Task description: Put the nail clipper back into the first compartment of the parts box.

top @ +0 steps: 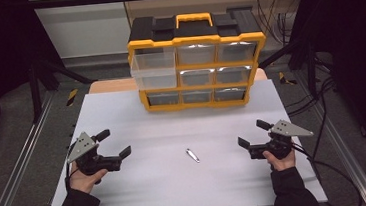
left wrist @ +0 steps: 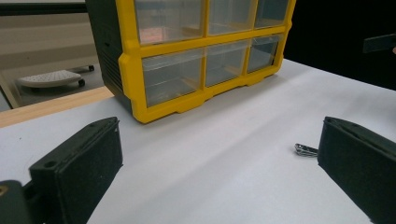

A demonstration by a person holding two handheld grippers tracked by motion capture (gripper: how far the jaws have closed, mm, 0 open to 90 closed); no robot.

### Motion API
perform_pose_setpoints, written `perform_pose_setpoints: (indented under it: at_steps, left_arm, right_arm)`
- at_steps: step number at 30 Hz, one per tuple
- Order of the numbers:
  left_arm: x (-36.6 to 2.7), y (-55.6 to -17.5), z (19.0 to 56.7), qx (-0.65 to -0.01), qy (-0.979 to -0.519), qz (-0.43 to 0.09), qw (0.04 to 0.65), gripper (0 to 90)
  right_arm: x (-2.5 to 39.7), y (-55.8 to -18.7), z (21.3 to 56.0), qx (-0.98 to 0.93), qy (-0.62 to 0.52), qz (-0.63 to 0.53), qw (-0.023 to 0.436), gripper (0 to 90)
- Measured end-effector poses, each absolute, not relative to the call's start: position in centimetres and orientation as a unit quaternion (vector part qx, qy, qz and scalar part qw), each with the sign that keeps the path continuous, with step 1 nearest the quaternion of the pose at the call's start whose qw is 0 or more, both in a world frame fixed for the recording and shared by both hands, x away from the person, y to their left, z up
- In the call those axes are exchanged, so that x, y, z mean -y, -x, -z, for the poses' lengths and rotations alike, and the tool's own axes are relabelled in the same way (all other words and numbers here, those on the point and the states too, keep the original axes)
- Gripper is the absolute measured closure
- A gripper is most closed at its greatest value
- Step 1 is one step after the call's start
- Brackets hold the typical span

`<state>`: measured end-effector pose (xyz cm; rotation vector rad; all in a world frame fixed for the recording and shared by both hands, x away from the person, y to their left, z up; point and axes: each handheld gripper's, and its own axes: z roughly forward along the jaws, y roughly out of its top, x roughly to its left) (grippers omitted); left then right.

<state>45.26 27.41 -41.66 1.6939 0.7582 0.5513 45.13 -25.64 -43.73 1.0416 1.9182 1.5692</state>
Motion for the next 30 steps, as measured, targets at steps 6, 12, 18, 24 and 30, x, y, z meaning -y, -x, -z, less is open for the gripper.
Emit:
perform_pose_setpoints:
  at_steps: [6,12,18,24,30]
  left_arm:
    - [-27.4,-45.1,41.7,-0.322,-0.724,-0.236,0.563,0.0]
    - [-27.2,-45.2,41.9,-0.322,-0.729,-0.234,0.557,0.0]
    - [-27.1,-45.2,42.0,-0.322,-0.730,-0.234,0.555,0.0]
    - [-27.0,-45.3,42.1,-0.323,-0.730,-0.233,0.555,0.0]
    - [-27.0,-45.3,42.2,-0.323,-0.731,-0.233,0.554,0.0]
  right_arm:
    - [25.6,-45.1,43.7,-0.699,-0.377,-0.564,0.225,1.0]
    - [25.3,-45.1,43.4,-0.703,-0.373,-0.563,0.225,0.5]
    - [24.8,-45.1,42.9,-0.708,-0.366,-0.560,0.225,0.3]
    - [24.3,-45.1,42.3,-0.710,-0.364,-0.559,0.225,0.3]
    - [23.3,-45.1,41.7,-0.716,-0.360,-0.552,0.229,0.3]
